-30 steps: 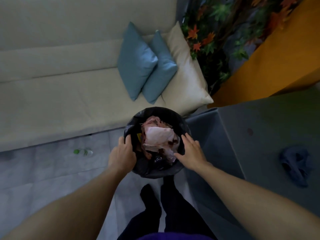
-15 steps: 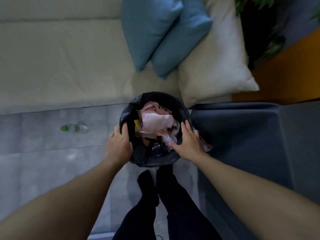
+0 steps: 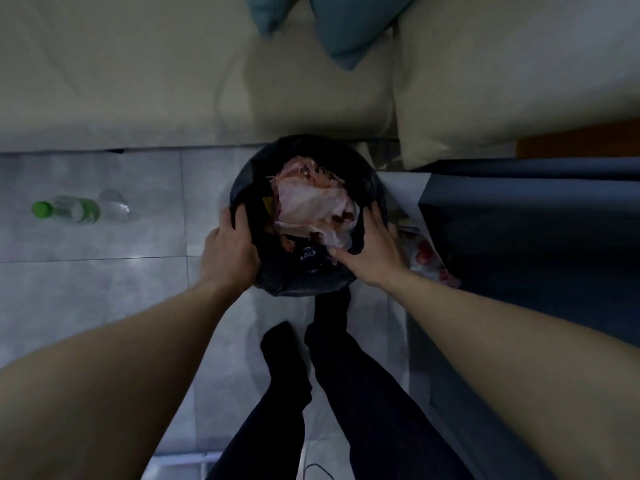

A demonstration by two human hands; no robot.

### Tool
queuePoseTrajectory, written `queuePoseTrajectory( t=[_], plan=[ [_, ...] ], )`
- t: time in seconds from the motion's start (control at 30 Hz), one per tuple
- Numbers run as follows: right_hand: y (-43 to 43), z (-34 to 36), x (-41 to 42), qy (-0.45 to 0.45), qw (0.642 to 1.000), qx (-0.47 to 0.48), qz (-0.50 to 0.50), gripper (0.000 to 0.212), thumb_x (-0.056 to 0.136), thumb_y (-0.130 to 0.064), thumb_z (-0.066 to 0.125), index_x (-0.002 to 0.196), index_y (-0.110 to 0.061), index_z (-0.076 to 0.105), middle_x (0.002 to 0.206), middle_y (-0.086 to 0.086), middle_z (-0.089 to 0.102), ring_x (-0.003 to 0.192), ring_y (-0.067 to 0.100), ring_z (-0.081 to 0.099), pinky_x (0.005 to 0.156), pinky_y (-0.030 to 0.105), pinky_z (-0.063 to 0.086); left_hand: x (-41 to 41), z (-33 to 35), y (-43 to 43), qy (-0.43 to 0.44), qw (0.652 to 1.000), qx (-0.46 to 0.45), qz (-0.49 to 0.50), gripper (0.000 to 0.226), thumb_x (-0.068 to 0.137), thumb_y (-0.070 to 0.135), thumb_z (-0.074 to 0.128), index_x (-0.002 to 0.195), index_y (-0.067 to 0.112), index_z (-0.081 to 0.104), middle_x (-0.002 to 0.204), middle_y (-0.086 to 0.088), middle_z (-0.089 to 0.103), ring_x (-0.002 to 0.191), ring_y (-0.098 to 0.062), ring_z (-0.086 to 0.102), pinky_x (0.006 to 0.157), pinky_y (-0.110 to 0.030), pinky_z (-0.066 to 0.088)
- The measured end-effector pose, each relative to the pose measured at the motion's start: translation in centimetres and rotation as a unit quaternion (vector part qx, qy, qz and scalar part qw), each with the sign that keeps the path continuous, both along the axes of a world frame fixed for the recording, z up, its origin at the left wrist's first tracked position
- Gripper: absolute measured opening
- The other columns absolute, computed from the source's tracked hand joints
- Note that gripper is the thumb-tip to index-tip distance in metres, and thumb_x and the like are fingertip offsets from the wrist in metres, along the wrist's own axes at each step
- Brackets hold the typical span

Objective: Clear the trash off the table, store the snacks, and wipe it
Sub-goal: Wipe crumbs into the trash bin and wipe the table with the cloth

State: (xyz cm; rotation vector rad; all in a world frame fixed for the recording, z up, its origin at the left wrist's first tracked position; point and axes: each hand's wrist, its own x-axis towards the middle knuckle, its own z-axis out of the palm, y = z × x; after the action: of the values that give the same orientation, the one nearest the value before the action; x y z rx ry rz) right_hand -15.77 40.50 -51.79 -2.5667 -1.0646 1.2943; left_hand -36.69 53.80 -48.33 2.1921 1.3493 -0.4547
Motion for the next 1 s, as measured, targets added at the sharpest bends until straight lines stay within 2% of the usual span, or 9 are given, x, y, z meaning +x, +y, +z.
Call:
queuePoseTrajectory(
  t=[0.1, 0.23, 0.4, 0.53, 0.6, 0.67, 0.73, 0.87, 1.0],
  plan=[
    [0.7, -2.6, 0.0, 0.010, 1.000, 0.018, -0.005, 0.118, 0.063, -0.083, 0.058, 0.156, -0.037, 0.003, 0.163, -0.010, 0.014, 0.146, 0.029, 0.025, 0.114, 0.049, 0.032, -0.3, -2.7, 0.5, 0.004, 1.000, -0.007, 0.011, 0.073, 0.086, 0.009, 0.054, 0.150, 0.009, 0.018, 0.139, -0.026, 0.033, 0.098, -0.052, 0.054, 0.086, -0.054, 0.046],
    [1.2, -4.8, 0.0, 0.014, 1.000, 0.025, 0.005, 0.120, 0.062, -0.083, 0.058, 0.156, -0.035, 0.002, 0.164, -0.011, 0.012, 0.145, 0.027, 0.026, 0.113, 0.046, 0.034, -0.8, -5.5, 1.3, 0.018, 1.000, -0.022, 0.001, 0.089, 0.085, 0.016, 0.066, 0.151, 0.017, 0.007, 0.146, -0.024, 0.024, 0.098, -0.054, 0.055, 0.087, -0.055, 0.048],
    [1.5, -6.3, -0.1, 0.012, 0.999, 0.025, 0.030, 0.123, 0.060, -0.084, 0.057, 0.155, -0.037, -0.004, 0.165, -0.010, 0.006, 0.150, 0.027, 0.015, 0.118, 0.046, 0.026, -0.9, -7.2, 2.1, 0.040, 0.998, -0.050, -0.002, 0.109, 0.077, 0.018, 0.076, 0.153, 0.019, -0.002, 0.149, -0.022, 0.014, 0.101, -0.054, 0.053, 0.091, -0.055, 0.047],
    [1.5, -5.6, -0.2, 0.050, 0.998, 0.014, 0.024, 0.120, 0.063, -0.085, 0.055, 0.153, -0.043, -0.011, 0.166, -0.010, -0.004, 0.152, 0.026, -0.001, 0.121, 0.048, 0.014, -1.3, -7.4, 2.4, 0.076, 0.995, -0.063, -0.030, 0.120, 0.074, 0.023, 0.079, 0.153, 0.019, -0.011, 0.156, -0.021, 0.002, 0.126, -0.052, 0.039, 0.104, -0.055, 0.039],
    [1.6, -4.8, -0.2, 0.076, 0.997, 0.002, 0.024, 0.114, 0.069, -0.080, 0.056, 0.154, -0.041, -0.009, 0.166, -0.008, -0.007, 0.152, 0.027, -0.009, 0.122, 0.046, 0.006, -1.3, -6.9, 2.7, 0.100, 0.991, -0.076, -0.041, 0.117, 0.078, 0.025, 0.076, 0.153, 0.019, -0.014, 0.159, -0.021, -0.007, 0.139, -0.047, 0.026, 0.112, -0.054, 0.031],
    [2.1, -3.5, -0.1, 0.083, 0.996, 0.003, 0.020, 0.108, 0.073, -0.079, 0.053, 0.155, -0.040, -0.006, 0.166, -0.007, -0.006, 0.151, 0.030, -0.012, 0.120, 0.044, 0.004, -1.0, -5.9, 3.1, 0.126, 0.987, -0.087, -0.048, 0.109, 0.083, 0.028, 0.069, 0.153, 0.019, -0.015, 0.159, -0.023, -0.010, 0.145, -0.043, 0.014, 0.118, -0.053, 0.021],
    [2.8, -1.8, 0.0, 0.070, 0.997, 0.010, 0.013, 0.103, 0.074, -0.081, 0.047, 0.155, -0.040, -0.001, 0.166, -0.006, -0.002, 0.151, 0.031, -0.009, 0.120, 0.046, 0.007, -0.3, -4.0, 3.7, 0.130, 0.987, -0.080, -0.053, 0.096, 0.087, 0.032, 0.060, 0.154, 0.018, -0.008, 0.159, -0.024, -0.006, 0.144, -0.044, 0.016, 0.119, -0.052, 0.019],
    [4.2, 3.2, 0.4, 0.018, 0.999, 0.044, -0.004, 0.088, 0.075, -0.084, 0.038, 0.150, -0.040, 0.025, 0.164, -0.001, 0.017, 0.149, 0.033, 0.011, 0.117, 0.056, 0.023, 2.1, 1.0, 4.9, 0.122, 0.987, -0.042, -0.094, 0.078, 0.094, 0.036, 0.042, 0.156, 0.017, -0.002, 0.160, -0.020, -0.001, 0.145, -0.039, 0.014, 0.120, -0.049, 0.015],
    [4.5, 10.1, 1.1, -0.059, 0.997, 0.032, 0.030, 0.085, 0.087, -0.076, 0.031, 0.156, -0.028, 0.022, 0.166, 0.000, 0.009, 0.150, 0.030, 0.010, 0.119, 0.051, 0.016, 4.2, 7.4, 5.8, 0.086, 0.988, -0.004, -0.132, 0.070, 0.097, 0.042, 0.033, 0.157, 0.021, 0.004, 0.163, -0.011, 0.005, 0.149, -0.034, 0.008, 0.122, -0.048, 0.010]
  ],
)
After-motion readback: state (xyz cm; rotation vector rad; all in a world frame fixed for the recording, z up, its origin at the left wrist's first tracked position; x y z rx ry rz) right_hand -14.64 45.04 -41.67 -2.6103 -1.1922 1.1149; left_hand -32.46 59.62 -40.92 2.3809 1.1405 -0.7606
